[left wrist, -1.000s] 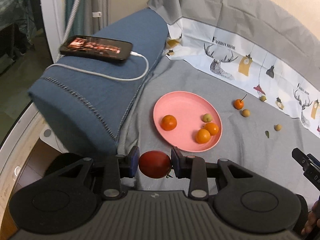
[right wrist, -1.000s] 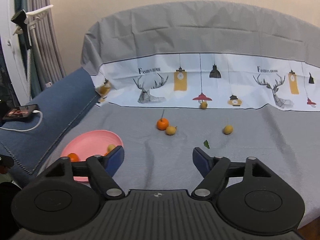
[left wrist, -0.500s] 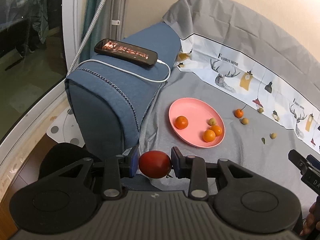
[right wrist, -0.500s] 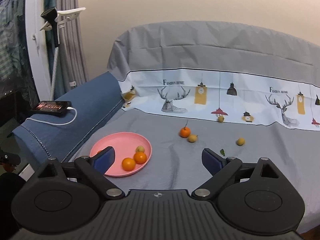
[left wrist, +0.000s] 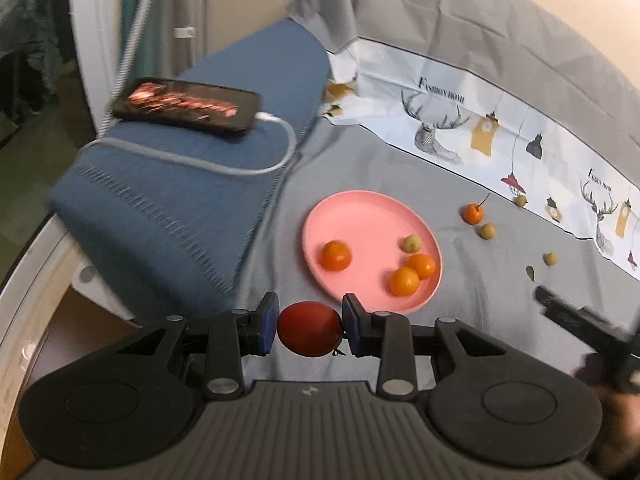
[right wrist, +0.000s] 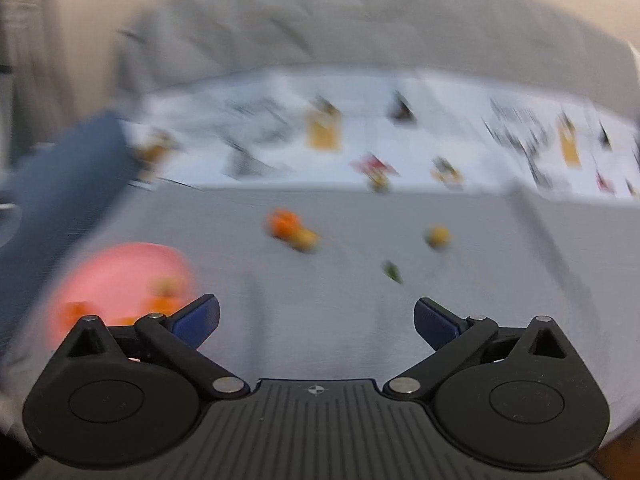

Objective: Organize fruits
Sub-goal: 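Grasp a small yellow fruit with the right gripper while the left gripper holds its tomato, then lower both grippers over the pink plate and open them to release the fruits, then grasp the stemmed orange with the left gripper while the right gripper grasps a yellow pear, then carry the orange and pear over the pink plate and open both grippers, then withdraw both grippers from the plate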

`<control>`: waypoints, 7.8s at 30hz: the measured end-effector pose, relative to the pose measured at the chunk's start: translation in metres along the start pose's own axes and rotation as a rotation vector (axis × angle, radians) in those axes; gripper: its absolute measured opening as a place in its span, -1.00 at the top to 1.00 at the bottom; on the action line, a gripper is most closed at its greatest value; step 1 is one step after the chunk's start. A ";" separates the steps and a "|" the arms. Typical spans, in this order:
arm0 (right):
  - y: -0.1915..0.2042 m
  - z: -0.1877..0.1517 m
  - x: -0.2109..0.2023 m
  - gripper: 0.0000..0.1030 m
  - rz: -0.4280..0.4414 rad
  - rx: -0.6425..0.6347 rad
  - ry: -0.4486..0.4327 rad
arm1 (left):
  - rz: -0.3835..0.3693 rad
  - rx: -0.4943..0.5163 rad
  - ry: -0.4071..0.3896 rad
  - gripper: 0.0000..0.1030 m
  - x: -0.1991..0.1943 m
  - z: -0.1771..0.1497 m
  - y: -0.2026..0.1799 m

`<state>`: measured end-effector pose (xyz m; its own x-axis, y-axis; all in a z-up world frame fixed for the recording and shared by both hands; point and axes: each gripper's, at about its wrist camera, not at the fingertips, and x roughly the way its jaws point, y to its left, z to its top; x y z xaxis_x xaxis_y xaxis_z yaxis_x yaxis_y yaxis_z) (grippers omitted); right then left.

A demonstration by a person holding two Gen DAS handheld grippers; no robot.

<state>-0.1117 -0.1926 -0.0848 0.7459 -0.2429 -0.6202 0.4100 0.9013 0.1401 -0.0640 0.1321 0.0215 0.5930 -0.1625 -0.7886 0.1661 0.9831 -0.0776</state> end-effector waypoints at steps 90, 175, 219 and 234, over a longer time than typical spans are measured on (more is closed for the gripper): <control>-0.116 0.080 0.205 -0.98 -0.008 0.030 -0.027 | -0.230 0.364 0.039 -0.99 0.294 0.097 -0.265; 0.125 0.013 0.001 0.47 0.367 -0.196 -0.013 | 0.045 0.222 0.068 0.24 0.120 0.038 -0.035; 0.034 0.033 0.060 -0.95 0.258 0.021 -0.011 | -0.042 0.276 -0.084 -0.99 0.140 0.057 -0.075; -0.141 0.021 0.101 -0.99 -0.243 0.099 0.014 | -0.076 0.351 -0.053 -0.99 0.211 0.056 -0.230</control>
<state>-0.0833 -0.3516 -0.1507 0.6118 -0.4425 -0.6556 0.6264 0.7772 0.0599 0.0670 -0.1332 -0.0932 0.6069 -0.2469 -0.7555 0.4659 0.8806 0.0864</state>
